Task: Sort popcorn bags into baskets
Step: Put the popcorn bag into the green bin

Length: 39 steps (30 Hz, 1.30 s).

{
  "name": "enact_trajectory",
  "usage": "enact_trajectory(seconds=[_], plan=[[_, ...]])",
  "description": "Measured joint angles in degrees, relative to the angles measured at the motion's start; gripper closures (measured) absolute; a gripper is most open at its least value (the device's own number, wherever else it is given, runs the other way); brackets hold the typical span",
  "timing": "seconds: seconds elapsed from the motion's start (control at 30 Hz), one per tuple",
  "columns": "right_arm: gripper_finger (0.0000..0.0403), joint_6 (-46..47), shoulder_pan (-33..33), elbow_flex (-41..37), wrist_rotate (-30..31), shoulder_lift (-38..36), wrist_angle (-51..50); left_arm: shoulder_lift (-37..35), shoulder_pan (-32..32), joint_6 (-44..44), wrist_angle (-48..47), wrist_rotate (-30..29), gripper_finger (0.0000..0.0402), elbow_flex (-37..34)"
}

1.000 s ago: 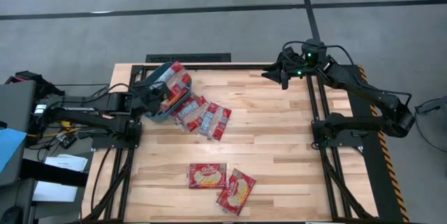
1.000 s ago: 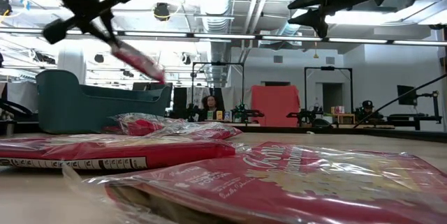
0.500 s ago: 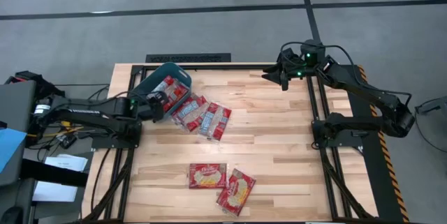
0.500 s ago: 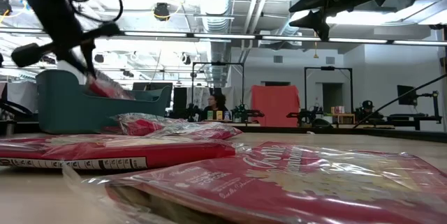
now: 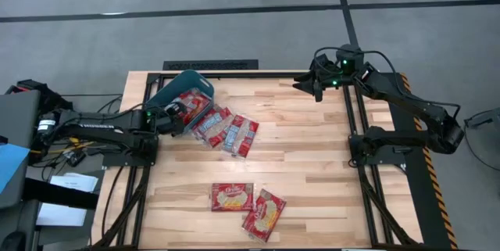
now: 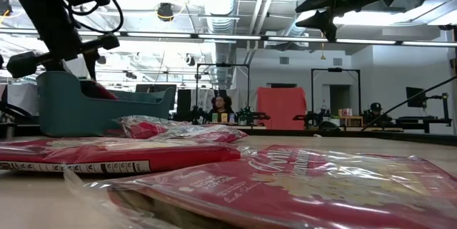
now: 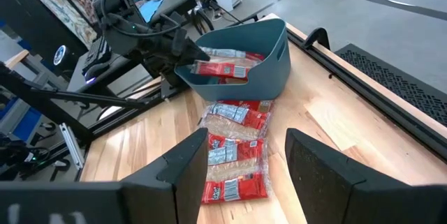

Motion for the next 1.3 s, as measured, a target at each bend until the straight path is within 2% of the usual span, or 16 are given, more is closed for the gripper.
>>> enact_trajectory(seconds=[0.27, 0.47, 0.9, 1.1, 1.2, 1.3], plan=[[0.0184, -0.3, 1.6, 0.0, 0.0, 0.0, -0.1, 0.0, 4.5, 6.2, 0.9, -1.3, 0.0163, 0.0], [0.0189, -0.4, 1.8, 0.0, 0.0, 0.0, -1.4, 0.0, 7.3, 9.7, 0.8, -1.2, 0.0116, 1.4], [0.0182, -1.9, 1.8, 0.0, 0.0, 0.0, -2.1, 0.0, 8.2, 18.5, 0.9, -1.3, 0.0109, 8.2], [0.0186, -2.0, 1.8, 0.0, -0.5, 0.0, -2.1, 0.0, 8.2, 18.2, -1.8, -0.9, 0.0109, 10.1], [0.0184, -3.8, 3.1, 0.0, -1.5, 0.0, -2.5, 0.0, 8.2, 22.3, 2.8, 0.3, 0.0109, 10.6], [0.0182, -8.1, 6.5, 0.0, 1.0, 0.9, -5.0, 0.0, 8.1, 31.5, 12.5, 4.0, 0.0109, 10.6]])
